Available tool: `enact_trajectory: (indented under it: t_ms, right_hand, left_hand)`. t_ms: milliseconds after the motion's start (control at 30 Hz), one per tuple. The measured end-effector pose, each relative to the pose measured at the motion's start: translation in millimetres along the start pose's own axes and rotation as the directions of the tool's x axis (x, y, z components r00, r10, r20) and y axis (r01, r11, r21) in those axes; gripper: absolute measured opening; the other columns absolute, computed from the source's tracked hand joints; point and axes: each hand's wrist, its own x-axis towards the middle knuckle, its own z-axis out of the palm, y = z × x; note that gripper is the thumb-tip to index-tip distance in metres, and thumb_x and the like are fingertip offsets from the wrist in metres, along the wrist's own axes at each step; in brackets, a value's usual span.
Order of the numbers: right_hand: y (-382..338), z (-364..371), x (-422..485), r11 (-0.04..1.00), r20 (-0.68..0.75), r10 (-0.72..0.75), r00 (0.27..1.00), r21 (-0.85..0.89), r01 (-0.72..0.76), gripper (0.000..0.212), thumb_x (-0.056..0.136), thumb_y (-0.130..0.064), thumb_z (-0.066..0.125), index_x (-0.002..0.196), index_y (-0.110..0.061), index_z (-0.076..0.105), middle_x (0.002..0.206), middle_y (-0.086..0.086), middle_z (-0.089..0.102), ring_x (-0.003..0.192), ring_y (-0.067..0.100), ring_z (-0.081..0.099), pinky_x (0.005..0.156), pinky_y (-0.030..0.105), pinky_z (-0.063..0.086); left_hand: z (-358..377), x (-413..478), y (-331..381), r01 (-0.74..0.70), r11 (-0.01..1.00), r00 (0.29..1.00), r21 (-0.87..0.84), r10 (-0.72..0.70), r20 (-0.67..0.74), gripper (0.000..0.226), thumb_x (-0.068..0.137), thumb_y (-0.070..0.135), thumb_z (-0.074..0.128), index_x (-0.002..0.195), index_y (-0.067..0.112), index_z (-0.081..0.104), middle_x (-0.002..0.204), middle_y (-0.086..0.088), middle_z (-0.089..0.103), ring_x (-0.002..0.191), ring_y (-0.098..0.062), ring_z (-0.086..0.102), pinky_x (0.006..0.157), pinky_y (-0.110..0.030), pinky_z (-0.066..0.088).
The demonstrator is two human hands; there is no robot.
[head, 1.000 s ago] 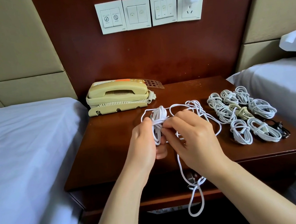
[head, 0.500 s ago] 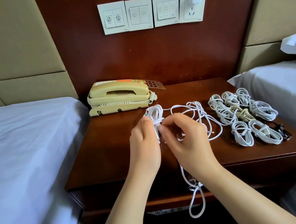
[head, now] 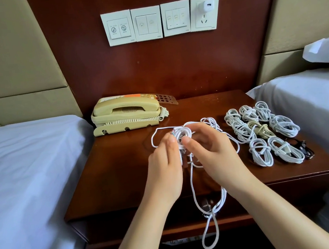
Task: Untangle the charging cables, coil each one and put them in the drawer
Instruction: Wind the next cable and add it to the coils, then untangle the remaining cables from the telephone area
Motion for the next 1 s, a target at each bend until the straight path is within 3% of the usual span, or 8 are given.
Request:
enact_trajectory:
  t_ms: [167, 300, 467, 533, 633, 733, 833, 1000]
  right_hand:
    - [5.1, -19.7, 4.5, 0.995, -0.056, -0.013, 0.998, -0.095, 0.007, 0.010, 0.094, -0.016, 0.056, 0.094, -0.013, 0.065, 0.078, 0.000, 0.069, 0.070, 0.011, 0.064, 0.061, 0.025, 0.050]
    - [9.0, -39.8, 7.1, 0.993, -0.116, -0.030, 0.993, -0.119, 0.016, 0.008, 0.090, -0.012, 0.061, 0.088, -0.015, 0.067, 0.077, 0.003, 0.071, 0.069, 0.009, 0.066, 0.059, 0.018, 0.050]
    - [16.0, -60.4, 8.7, 0.983, -0.204, -0.062, 0.977, -0.184, 0.024, 0.008, 0.088, -0.009, 0.064, 0.094, -0.009, 0.069, 0.079, 0.001, 0.071, 0.071, 0.012, 0.068, 0.065, 0.025, 0.054]
    - [15.0, -69.8, 9.4, 0.979, -0.241, -0.088, 0.967, -0.201, 0.040, 0.013, 0.087, -0.007, 0.064, 0.087, -0.020, 0.067, 0.075, -0.004, 0.070, 0.067, 0.006, 0.066, 0.062, 0.019, 0.051]
    - [15.5, -86.5, 12.5, 0.977, -0.320, -0.094, 0.943, -0.210, 0.026, 0.021, 0.088, -0.009, 0.063, 0.082, -0.029, 0.062, 0.071, -0.008, 0.067, 0.063, 0.001, 0.062, 0.059, 0.016, 0.048]
    - [20.4, -99.9, 17.7, 0.973, -0.383, -0.075, 0.921, -0.229, -0.016, 0.010, 0.088, -0.011, 0.063, 0.085, -0.020, 0.065, 0.069, -0.005, 0.067, 0.063, 0.003, 0.061, 0.061, 0.018, 0.048]
    - [24.5, -106.9, 23.9, 0.959, -0.400, -0.071, 0.914, -0.281, -0.048, 0.005, 0.088, -0.012, 0.063, 0.089, -0.014, 0.066, 0.070, -0.001, 0.067, 0.062, 0.004, 0.060, 0.060, 0.016, 0.046]
    - [29.9, -112.2, 40.7, 0.918, -0.405, -0.062, 0.912, -0.381, -0.106, 0.004, 0.088, -0.019, 0.062, 0.088, -0.022, 0.066, 0.067, -0.011, 0.063, 0.060, -0.001, 0.058, 0.056, 0.007, 0.040]
  left_hand:
    - [15.5, 0.7, 6.7, -0.042, 0.998, 0.996, 0.055, 0.038, 0.084, 0.050, 0.098, 0.042, 0.024, 0.137, 0.020, 0.046, 0.118, 0.000, 0.063, 0.111, -0.016, 0.059, 0.097, -0.037, 0.047]
    - [31.8, 2.5, 10.3, -0.057, 0.998, 0.989, 0.020, 0.053, 0.141, 0.029, 0.097, 0.044, 0.028, 0.110, 0.031, 0.051, 0.088, 0.005, 0.063, 0.090, -0.022, 0.065, 0.083, -0.041, 0.054]
    - [51.2, 6.3, 13.8, -0.134, 0.988, 0.982, 0.080, 0.122, 0.142, 0.029, 0.099, 0.035, 0.033, 0.118, 0.022, 0.052, 0.086, 0.008, 0.063, 0.080, -0.006, 0.062, 0.074, -0.029, 0.053]
    - [57.3, 7.4, 13.5, -0.157, 0.981, 0.979, 0.115, 0.139, 0.150, 0.033, 0.098, 0.034, 0.036, 0.124, 0.021, 0.051, 0.099, 0.007, 0.064, 0.090, -0.002, 0.059, 0.077, -0.022, 0.049]
    - [65.5, 6.8, 9.1, -0.173, 0.952, 0.966, 0.251, 0.115, 0.230, 0.044, 0.097, 0.036, 0.041, 0.139, 0.023, 0.040, 0.134, 0.009, 0.050, 0.124, -0.005, 0.045, 0.103, -0.024, 0.037]
    - [72.9, 3.4, 1.3, -0.322, 0.750, 0.918, 0.577, 0.099, 0.384, 0.054, 0.097, 0.041, 0.039, 0.146, 0.026, 0.024, 0.153, 0.009, 0.024, 0.140, -0.008, 0.018, 0.113, -0.028, 0.013]
    - [77.2, 6.6, -9.0, -0.371, 0.620, 0.897, 0.691, 0.046, 0.440, 0.054, 0.099, 0.042, 0.032, 0.148, 0.029, 0.016, 0.159, 0.008, 0.005, 0.144, -0.008, 0.001, 0.115, -0.032, 0.003]
    - [70.1, 24.0, -21.8, -0.347, 0.586, 0.919, 0.733, 0.056, 0.390, 0.048, 0.100, 0.041, 0.020, 0.147, 0.030, 0.024, 0.158, 0.010, 0.007, 0.144, -0.006, 0.000, 0.113, -0.031, 0.006]
